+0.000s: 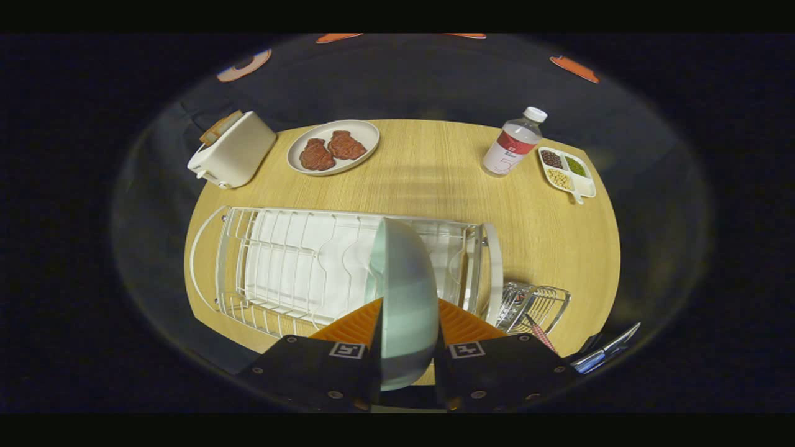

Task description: Take the plate from the dish rack, then take the spoon from the basket and place it into the plate.

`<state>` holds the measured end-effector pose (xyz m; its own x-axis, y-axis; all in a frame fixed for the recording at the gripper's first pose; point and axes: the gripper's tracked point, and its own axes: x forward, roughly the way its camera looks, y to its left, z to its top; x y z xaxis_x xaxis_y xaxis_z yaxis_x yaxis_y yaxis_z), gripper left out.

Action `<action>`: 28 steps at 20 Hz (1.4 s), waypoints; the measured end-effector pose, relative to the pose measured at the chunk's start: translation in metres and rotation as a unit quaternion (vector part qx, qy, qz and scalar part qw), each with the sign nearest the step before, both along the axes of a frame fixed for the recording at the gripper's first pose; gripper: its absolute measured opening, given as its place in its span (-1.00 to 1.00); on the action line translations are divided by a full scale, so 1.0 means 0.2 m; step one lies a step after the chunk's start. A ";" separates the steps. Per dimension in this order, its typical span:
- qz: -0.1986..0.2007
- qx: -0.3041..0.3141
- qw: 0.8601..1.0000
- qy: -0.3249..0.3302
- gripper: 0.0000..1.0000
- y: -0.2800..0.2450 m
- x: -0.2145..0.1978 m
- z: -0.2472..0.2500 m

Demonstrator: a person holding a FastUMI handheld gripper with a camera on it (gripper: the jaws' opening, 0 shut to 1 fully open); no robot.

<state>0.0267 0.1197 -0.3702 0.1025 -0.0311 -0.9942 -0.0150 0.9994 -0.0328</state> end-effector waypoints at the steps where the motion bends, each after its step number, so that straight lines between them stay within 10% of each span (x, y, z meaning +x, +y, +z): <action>1: -0.005 -0.008 1.000 -0.008 -0.33 -0.02 0.02 0.02; 9: -0.030 -0.047 0.998 -0.043 -0.41 -0.17 0.03 0.13; 28: -0.069 0.076 0.991 -0.081 -0.46 -0.30 -0.42 0.41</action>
<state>-0.0570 0.0595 -0.2886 0.2658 0.0928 -0.9596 0.1152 0.9852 0.1271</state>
